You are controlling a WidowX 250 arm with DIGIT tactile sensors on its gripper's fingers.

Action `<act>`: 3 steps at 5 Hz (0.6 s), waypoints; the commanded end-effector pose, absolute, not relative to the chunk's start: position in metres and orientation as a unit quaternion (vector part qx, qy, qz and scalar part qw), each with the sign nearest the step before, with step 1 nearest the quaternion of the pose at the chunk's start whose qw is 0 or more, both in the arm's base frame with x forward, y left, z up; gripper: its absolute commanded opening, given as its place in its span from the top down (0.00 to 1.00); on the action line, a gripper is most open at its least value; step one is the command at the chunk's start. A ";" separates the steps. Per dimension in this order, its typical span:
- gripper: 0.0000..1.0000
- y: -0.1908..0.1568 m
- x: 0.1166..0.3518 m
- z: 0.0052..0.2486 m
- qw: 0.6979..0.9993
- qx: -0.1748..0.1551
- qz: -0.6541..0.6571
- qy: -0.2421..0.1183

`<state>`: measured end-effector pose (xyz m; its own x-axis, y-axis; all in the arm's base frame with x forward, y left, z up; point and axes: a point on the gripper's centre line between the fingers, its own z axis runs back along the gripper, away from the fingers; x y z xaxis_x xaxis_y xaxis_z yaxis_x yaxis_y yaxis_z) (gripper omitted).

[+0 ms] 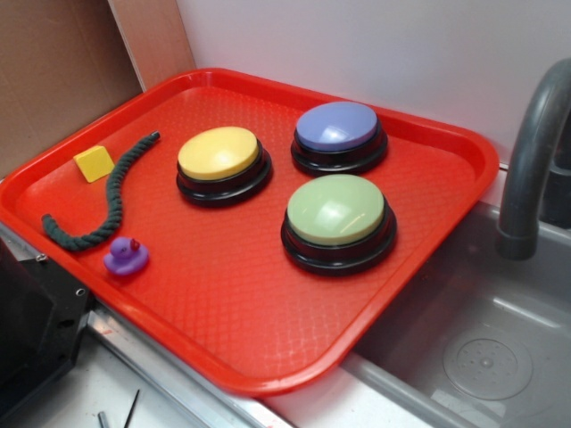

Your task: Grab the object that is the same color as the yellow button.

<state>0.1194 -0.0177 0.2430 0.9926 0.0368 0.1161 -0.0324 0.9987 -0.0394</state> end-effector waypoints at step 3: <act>0.00 0.085 0.168 0.154 0.964 0.031 0.257 0.067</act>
<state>0.1690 0.0811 0.1405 0.8467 0.5080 -0.1584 -0.4992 0.8614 0.0940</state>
